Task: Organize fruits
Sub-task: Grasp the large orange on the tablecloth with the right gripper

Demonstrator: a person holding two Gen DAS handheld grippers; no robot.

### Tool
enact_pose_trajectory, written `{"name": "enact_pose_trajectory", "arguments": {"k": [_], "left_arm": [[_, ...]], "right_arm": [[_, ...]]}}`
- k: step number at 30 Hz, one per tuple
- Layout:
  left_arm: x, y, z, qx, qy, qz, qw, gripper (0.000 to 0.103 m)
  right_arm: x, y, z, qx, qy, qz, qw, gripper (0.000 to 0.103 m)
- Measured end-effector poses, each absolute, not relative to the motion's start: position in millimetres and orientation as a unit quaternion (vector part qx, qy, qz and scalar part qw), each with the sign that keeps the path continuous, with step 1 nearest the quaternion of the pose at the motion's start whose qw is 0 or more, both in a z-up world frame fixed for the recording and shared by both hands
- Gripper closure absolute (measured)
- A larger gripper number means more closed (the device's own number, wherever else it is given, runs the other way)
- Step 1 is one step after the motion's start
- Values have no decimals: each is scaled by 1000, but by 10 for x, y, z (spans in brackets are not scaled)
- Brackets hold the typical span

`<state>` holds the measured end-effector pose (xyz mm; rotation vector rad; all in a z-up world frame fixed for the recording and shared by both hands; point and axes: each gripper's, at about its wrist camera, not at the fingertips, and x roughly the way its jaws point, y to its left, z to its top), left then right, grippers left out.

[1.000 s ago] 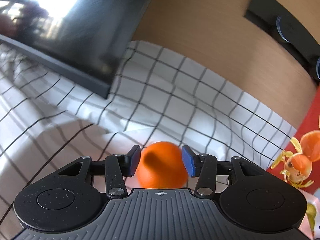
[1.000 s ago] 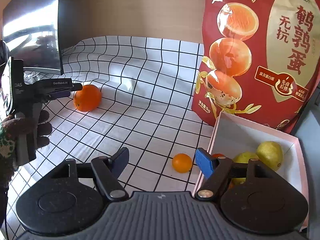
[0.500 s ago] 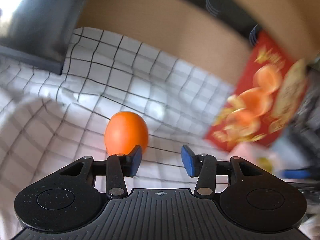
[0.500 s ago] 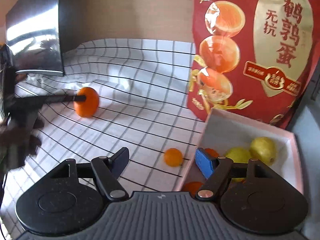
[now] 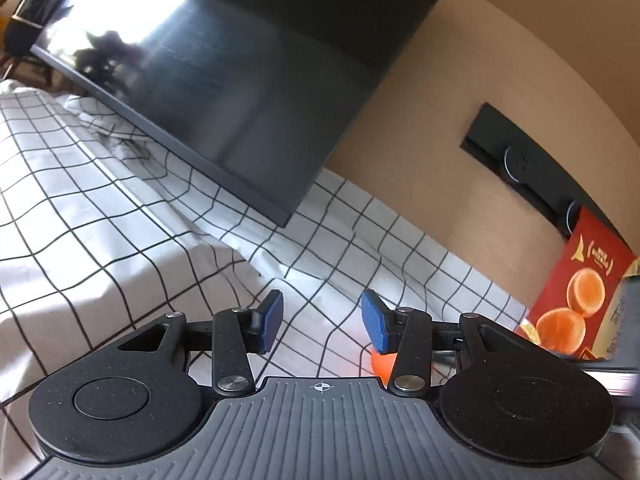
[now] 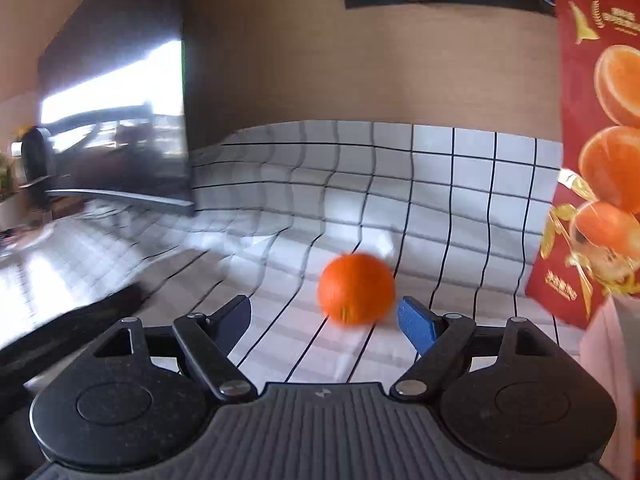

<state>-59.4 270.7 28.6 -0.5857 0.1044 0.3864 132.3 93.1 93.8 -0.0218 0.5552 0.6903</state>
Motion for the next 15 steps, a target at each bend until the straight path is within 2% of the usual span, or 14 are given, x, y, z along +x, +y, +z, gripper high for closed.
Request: {"name": "enact_pose_trajectory", "arguments": {"k": [3,5,8,9,10,15], "left_arm": [[-559,2671,299,-281,61,177,941,55],[-535,2629,302,-273,67,171,945,55],[-524,2590,290,-262,71,170,947,55],[-526,2582,282,-260,72,171,948,55],[-522,2578,277,-257,72,173,948,55],[-512,2586,257,-252,75,176,949,55]], "right_arm": [[1670,1218,722,-19,311,294,904,21],[1858,1327,599,-20,338,270,901,17],[1982,1393,527,-36,350,245,903,18],[2013,1401,515,-46,356,242,901,23],[2036,1396,508,-56,362,237,900,34],[2052,1173,517,-40,396,255,881,37]]}}
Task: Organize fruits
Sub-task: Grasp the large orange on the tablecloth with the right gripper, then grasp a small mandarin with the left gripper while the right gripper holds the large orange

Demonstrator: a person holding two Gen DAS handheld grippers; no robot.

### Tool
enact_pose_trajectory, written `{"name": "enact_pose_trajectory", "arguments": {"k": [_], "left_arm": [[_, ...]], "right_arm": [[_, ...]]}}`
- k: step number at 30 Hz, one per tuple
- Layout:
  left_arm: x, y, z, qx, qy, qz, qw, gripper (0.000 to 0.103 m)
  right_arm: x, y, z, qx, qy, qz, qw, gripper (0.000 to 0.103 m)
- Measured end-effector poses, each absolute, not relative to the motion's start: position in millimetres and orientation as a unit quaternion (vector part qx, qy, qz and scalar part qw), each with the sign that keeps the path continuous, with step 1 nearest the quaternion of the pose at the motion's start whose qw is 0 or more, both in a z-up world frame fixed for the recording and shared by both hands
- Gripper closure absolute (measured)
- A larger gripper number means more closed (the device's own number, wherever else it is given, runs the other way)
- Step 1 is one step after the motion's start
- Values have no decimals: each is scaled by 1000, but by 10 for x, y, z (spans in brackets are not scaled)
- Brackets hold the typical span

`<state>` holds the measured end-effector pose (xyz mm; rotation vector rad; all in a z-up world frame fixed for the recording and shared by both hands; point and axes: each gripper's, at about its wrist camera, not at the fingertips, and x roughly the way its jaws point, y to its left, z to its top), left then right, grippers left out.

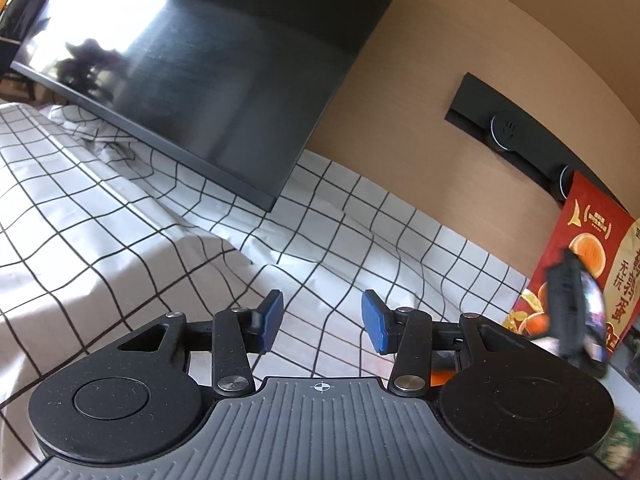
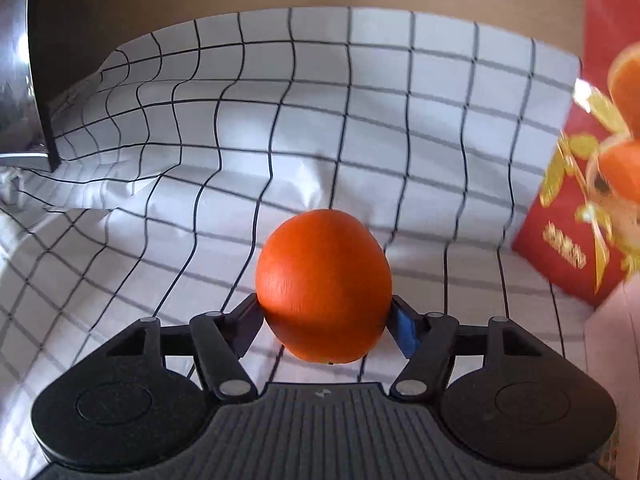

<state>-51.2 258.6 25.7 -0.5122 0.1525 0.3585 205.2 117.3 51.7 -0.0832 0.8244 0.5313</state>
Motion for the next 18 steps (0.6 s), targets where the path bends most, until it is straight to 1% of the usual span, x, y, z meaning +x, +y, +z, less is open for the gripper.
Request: {"name": "enact_pose_trajectory", "arguments": {"k": [3,6,11,15,16,17,18], "left_arm": [[-490,2590,243,-255,80,165,949,55],[-444,2544,236,-254,93,134,953,55],[-317,2266,218,-251,143,52,956,55],[-136,1913,228,-224,185,-1,957,55],[-85,1818,225,-219,194,-8,956,55],[-39,1745,225,-217,202,-15,955,55],[6,1672,226,-215,209,-23,954,55]], "right_arm": [[1872,995,570,-45,408,277,869,37],[1506,667,705,-36,408,325,853,38],[845,-80,967,-38,396,389,831,38],[429,-829,1075,-17,390,390,834,40],[354,-998,1077,-17,382,382,841,46],[282,-1207,1070,-18,369,369,853,59],[218,-1374,1069,-19,353,356,865,76]]}}
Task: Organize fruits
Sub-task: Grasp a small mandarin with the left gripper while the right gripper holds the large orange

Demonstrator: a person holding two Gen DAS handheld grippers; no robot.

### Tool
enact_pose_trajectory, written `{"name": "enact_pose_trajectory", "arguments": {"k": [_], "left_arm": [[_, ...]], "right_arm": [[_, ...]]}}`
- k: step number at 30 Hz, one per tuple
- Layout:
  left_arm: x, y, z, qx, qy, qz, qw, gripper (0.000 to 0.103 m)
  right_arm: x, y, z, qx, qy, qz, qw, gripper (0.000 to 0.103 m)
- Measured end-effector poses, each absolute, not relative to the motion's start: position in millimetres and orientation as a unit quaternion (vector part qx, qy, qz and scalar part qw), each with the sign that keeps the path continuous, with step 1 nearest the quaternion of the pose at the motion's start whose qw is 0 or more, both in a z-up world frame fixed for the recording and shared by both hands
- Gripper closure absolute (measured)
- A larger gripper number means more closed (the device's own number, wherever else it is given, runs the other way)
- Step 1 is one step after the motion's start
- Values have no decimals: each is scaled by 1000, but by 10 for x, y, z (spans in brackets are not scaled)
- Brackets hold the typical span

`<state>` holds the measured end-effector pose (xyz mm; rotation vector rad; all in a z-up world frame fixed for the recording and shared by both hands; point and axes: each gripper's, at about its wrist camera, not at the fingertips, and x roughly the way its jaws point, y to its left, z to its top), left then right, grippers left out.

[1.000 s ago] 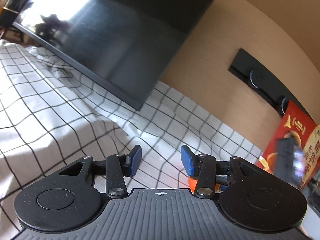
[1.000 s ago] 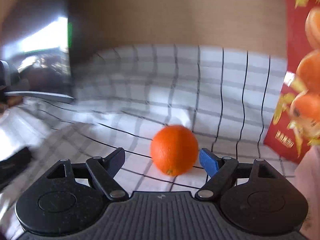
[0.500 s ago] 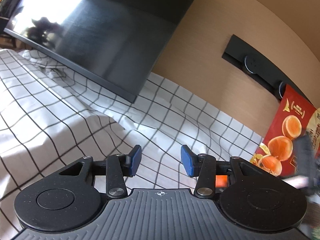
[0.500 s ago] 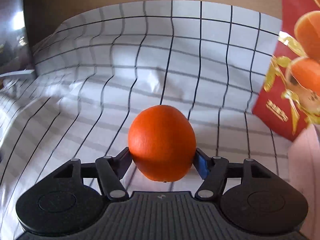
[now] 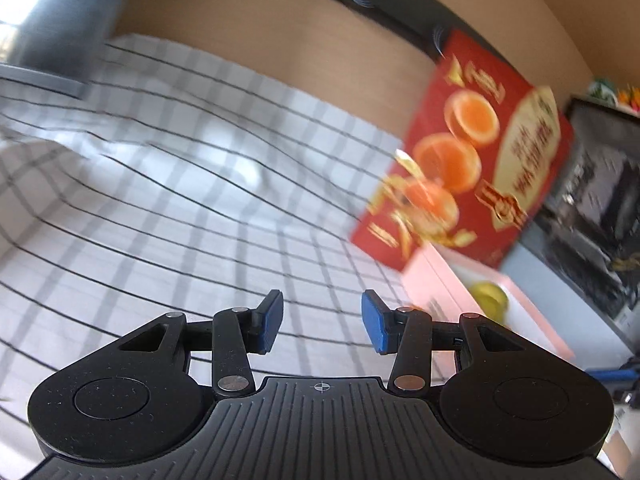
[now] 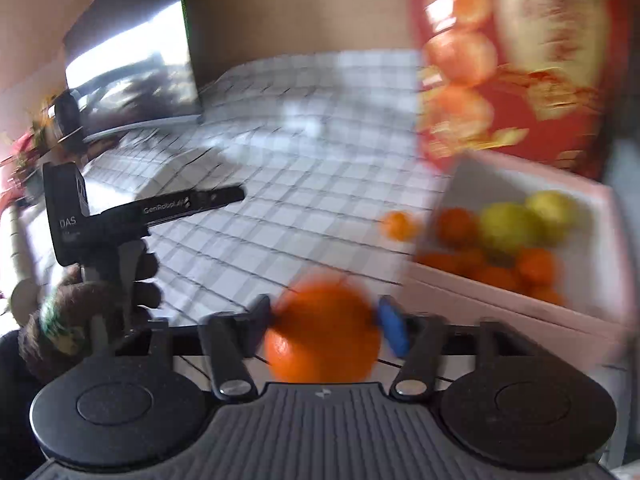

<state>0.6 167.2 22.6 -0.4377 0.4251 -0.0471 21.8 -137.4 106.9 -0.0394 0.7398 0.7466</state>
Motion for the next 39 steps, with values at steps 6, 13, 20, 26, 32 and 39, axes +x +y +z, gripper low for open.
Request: {"name": "enact_pose_trajectory", "arguments": {"k": [6,13,20,26,32,39], "left_arm": [[176,1306,245,-199,222,-47,953,55],[177,1137,253,-178,226,-65,955,55],[213,1141,219,-176,240,-74,952,55],[373,1040,328,-169,261,-94,946,55],[660,888,435,-168,277,-90,942,55],[1133,666,322,-142,312,-42,938,55]], "right_arm": [[126,-1974,878,18,310,318,896,75],[192,-1824,318,38,353,338,871,71],[110,-1671,362,13,335,343,877,67],[-85,-1676,490,-14,288,349,891,31],[-320,-1742,596,-57,269,362,891,19],[-363,-1946,415,-34,302,378,875,13]]}}
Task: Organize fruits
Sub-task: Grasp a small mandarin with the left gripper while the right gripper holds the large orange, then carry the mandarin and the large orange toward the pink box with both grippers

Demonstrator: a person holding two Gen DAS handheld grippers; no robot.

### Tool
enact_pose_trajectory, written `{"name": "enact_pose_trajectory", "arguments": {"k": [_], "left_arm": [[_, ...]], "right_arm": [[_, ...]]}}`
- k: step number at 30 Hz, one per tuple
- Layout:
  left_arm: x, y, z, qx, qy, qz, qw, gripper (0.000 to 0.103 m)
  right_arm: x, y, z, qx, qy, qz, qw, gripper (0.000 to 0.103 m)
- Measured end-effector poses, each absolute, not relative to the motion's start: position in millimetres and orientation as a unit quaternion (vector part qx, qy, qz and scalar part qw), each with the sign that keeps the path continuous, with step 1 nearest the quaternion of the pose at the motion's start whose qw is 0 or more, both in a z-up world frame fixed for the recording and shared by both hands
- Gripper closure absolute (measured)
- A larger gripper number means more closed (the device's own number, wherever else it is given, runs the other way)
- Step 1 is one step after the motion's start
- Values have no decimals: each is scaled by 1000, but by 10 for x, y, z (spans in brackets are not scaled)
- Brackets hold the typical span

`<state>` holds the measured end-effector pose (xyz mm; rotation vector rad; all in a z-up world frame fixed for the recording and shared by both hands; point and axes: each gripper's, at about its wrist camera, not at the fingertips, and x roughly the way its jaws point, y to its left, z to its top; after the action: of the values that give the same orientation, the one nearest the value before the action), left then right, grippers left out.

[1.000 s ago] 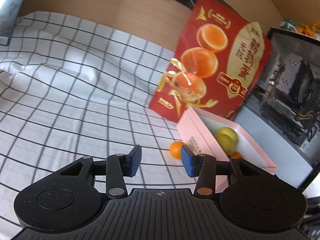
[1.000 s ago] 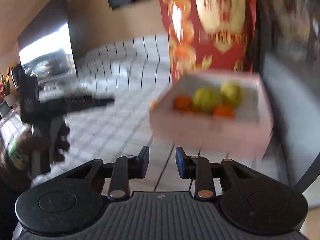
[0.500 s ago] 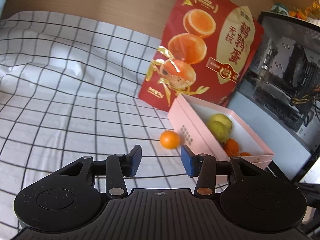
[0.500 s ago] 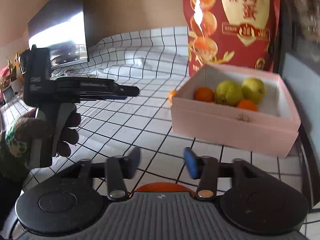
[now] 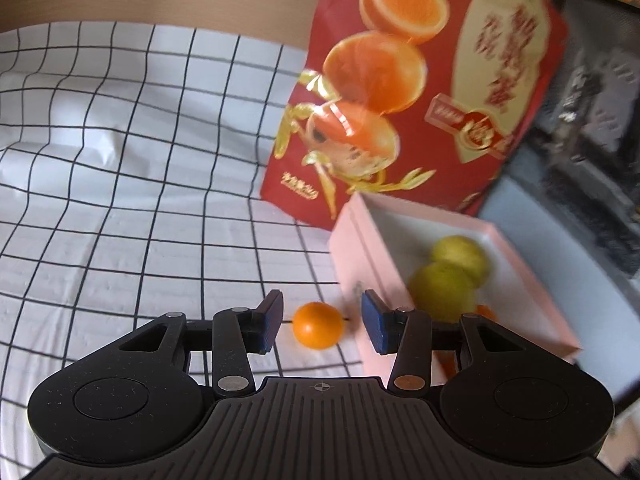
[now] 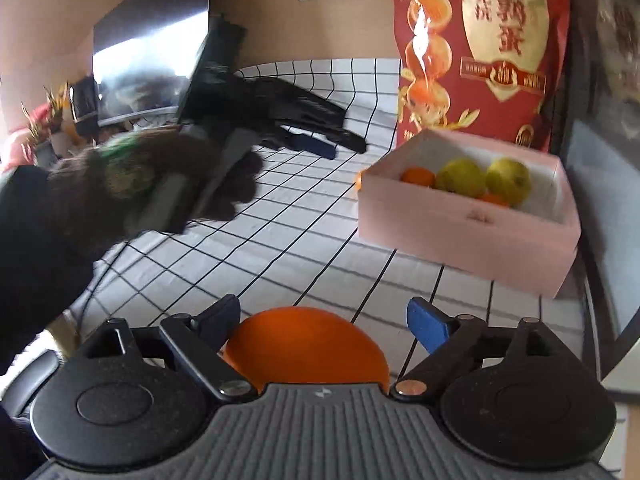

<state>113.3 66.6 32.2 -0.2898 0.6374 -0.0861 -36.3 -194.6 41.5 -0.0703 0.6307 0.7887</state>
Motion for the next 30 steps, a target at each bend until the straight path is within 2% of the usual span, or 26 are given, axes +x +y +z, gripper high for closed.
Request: {"name": "enact_pose_trajectory", "arguments": {"k": [4,14,18,30], "left_arm": [[1315,554,191,-129,346,-33,929,54],[1420,682,133,-193,346,-33,917,55],[1383,729,128,-206,336,-46,918,64],[455,662,138,-123,313,-62,940,65]], "right_arm": [[-409,-1994,395,-30,306,392,867,12],[-447,-1858,243,-24,342,421,840,12],[-452,-1825,184,-13,356,424,833,11],[-455,-1872,122,8,348,422,837,6]]}}
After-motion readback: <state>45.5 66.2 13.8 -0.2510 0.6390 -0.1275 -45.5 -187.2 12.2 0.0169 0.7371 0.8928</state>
